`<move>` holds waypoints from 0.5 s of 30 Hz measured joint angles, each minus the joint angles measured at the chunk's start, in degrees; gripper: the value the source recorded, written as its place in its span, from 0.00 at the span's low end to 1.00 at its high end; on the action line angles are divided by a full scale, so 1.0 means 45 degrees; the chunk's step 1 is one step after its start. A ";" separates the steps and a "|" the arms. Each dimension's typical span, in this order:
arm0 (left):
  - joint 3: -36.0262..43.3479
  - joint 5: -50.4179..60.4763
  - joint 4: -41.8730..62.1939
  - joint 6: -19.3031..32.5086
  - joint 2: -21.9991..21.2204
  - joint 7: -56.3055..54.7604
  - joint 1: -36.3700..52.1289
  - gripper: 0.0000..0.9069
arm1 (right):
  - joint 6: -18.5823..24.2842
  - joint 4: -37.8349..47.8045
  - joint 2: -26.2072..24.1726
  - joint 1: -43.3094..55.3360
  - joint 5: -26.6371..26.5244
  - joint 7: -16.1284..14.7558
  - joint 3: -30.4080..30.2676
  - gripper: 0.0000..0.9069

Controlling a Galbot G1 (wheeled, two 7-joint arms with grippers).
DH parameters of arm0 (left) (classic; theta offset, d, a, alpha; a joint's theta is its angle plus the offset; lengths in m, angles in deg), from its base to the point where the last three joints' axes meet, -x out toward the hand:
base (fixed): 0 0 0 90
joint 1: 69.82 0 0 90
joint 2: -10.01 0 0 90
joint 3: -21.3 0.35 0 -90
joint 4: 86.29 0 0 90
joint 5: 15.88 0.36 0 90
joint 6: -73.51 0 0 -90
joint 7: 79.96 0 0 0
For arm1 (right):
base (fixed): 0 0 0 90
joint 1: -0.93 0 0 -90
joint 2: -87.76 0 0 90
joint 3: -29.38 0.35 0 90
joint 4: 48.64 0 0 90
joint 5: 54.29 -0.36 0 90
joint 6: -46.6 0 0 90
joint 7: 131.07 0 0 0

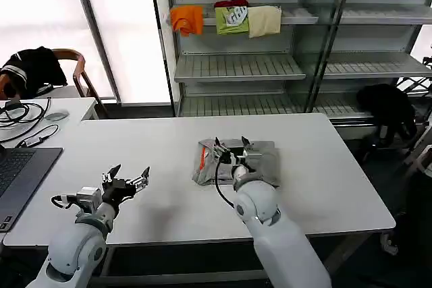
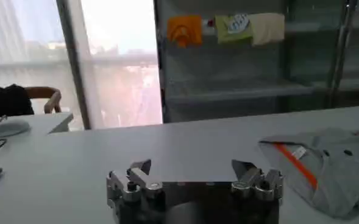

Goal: Fold and organize the clothes.

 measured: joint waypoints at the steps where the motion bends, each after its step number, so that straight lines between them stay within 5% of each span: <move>1: 0.0000 0.0000 0.0010 0.0000 0.0001 0.0020 -0.0010 1.00 | 0.0048 0.0333 0.0172 0.0215 0.0164 -0.0007 -0.0024 1.00; 15: -0.0042 -0.0031 0.0188 0.0000 0.0057 0.0063 -0.0088 1.00 | -0.0001 0.3681 0.1384 0.1592 0.1524 0.0204 0.0045 1.00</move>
